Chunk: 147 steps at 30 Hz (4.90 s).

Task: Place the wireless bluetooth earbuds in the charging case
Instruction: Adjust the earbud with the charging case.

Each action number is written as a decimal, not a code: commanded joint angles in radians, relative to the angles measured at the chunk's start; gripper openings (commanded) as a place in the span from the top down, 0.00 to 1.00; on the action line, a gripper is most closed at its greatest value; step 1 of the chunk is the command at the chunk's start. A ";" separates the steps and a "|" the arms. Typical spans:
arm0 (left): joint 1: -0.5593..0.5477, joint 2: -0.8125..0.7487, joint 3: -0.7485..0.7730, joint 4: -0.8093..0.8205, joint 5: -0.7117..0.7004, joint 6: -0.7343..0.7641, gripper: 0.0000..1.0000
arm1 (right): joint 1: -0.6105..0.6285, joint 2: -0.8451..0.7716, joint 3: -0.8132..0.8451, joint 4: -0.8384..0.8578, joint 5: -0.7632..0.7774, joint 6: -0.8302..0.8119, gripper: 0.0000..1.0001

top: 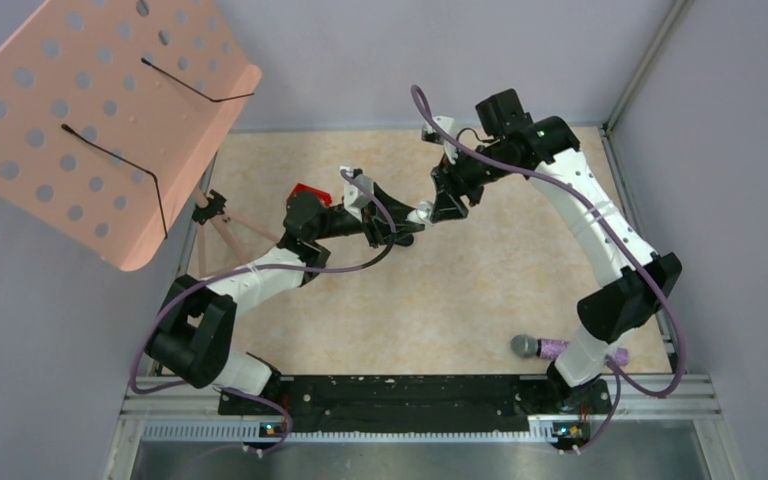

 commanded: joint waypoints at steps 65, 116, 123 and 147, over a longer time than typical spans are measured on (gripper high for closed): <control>0.014 0.010 0.078 -0.020 0.045 -0.033 1.00 | -0.114 0.043 -0.067 0.127 -0.225 0.525 0.73; 0.024 0.025 0.078 -0.044 -0.038 -0.064 1.00 | -0.087 -0.025 -0.107 -0.049 -0.318 0.287 0.48; 0.023 0.016 0.069 -0.089 -0.072 -0.018 1.00 | -0.090 -0.001 -0.109 0.082 -0.322 0.456 0.55; 0.022 0.002 0.067 -0.113 -0.050 -0.032 1.00 | -0.099 0.052 -0.043 0.136 -0.156 0.575 0.62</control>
